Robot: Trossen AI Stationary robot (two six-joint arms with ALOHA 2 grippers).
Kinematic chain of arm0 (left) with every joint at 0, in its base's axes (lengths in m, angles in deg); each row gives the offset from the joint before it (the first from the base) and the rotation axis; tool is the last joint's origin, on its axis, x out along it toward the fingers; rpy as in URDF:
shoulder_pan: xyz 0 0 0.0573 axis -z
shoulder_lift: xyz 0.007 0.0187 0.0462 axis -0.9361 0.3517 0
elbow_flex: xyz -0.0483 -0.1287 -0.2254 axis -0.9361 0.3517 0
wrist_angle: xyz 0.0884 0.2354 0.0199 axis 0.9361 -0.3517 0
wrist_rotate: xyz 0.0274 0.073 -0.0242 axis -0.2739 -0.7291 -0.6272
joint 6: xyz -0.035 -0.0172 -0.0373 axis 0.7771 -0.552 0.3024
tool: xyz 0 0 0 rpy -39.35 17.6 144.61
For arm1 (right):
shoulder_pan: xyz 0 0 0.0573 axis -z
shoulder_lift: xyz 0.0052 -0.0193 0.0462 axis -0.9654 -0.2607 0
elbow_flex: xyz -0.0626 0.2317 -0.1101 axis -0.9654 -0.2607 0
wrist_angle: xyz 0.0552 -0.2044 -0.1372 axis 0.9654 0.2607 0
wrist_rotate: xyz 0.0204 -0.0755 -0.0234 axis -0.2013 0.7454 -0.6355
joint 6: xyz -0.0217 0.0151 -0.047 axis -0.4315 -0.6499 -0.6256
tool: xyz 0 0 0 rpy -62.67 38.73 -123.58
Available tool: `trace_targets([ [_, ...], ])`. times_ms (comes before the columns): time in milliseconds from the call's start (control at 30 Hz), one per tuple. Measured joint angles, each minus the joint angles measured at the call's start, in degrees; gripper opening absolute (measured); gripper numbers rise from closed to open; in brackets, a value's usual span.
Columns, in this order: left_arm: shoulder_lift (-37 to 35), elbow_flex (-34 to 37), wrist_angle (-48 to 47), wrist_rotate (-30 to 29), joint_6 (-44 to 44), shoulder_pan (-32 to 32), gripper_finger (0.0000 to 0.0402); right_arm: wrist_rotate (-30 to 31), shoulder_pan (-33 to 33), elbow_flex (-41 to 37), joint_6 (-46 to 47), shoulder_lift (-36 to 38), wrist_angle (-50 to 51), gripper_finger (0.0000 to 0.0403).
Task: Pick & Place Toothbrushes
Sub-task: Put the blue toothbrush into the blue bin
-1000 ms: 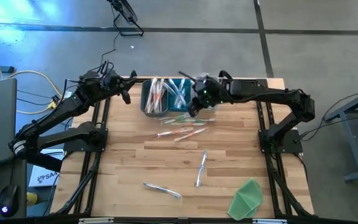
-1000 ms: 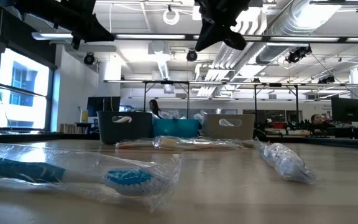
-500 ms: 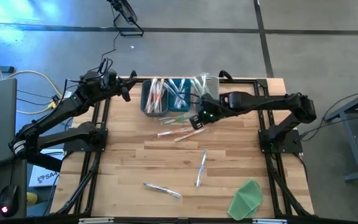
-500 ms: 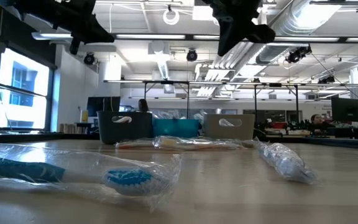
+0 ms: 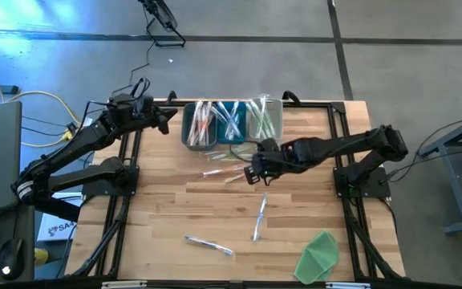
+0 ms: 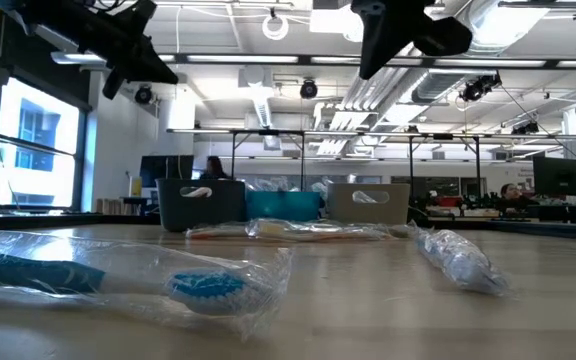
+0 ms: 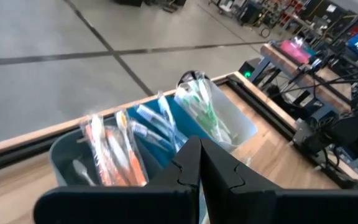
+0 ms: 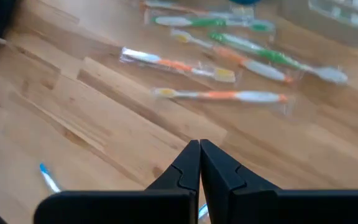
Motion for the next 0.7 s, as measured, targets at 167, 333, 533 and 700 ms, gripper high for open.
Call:
trace_targets([
  [167, -0.02, 0.0, -0.49, 0.0, -0.13, 0.0, 0.0, 2.63, -1.9, 0.02, 10.82, -1.47, 4.01, 0.0003],
  [333, -0.02, 0.0, -0.62, 0.04, -1.58, 0.0, 0.0, 2.19, -2.29, 0.0, 20.2, -4.02, 9.4, 0.0003],
  [533, -0.02, 0.0, -0.56, 0.04, -1.68, 0.0, 0.0, -1.03, -2.29, 0.0, 22.4, -7.98, 9.73, 0.0003],
  [700, 0.0, 0.0, -0.56, 0.0, -2.14, 0.0, 0.0, -3.38, -2.27, 0.0, 23.24, -12.02, 10.1, 0.0003],
])
